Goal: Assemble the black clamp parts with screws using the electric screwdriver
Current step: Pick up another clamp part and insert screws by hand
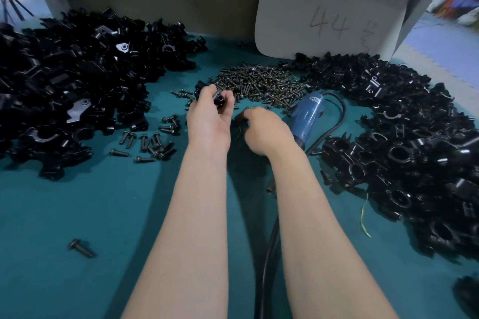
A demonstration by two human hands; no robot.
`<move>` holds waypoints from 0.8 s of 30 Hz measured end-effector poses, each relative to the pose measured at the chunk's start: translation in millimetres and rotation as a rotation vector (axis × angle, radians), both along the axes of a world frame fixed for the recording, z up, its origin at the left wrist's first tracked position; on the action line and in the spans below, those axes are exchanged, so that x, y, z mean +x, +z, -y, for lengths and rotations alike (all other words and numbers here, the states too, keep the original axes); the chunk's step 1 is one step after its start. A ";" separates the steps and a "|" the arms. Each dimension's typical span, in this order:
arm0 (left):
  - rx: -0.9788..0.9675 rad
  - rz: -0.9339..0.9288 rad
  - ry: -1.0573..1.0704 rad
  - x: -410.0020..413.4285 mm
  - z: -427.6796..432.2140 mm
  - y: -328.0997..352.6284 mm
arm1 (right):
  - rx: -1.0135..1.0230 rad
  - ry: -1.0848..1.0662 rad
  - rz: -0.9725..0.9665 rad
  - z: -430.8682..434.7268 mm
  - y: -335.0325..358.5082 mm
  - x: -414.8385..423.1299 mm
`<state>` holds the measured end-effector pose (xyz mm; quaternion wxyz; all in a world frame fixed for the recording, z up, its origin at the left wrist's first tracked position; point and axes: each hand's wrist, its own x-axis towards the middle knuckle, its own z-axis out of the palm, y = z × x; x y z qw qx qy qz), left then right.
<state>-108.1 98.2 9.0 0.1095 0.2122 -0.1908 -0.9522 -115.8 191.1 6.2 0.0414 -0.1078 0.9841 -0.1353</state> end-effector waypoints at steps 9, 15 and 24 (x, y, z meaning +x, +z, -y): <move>-0.205 0.023 -0.066 -1.2 -6.2 -2.3 | -0.062 -0.149 -0.069 4.0 -1.0 0.0; -0.584 0.080 -0.029 -2.2 -13.0 -8.4 | -0.736 -0.288 -0.160 -13.4 17.4 -3.6; -1.053 0.115 0.000 0.9 -19.3 -13.9 | -1.002 -0.160 -0.282 -11.4 32.5 1.6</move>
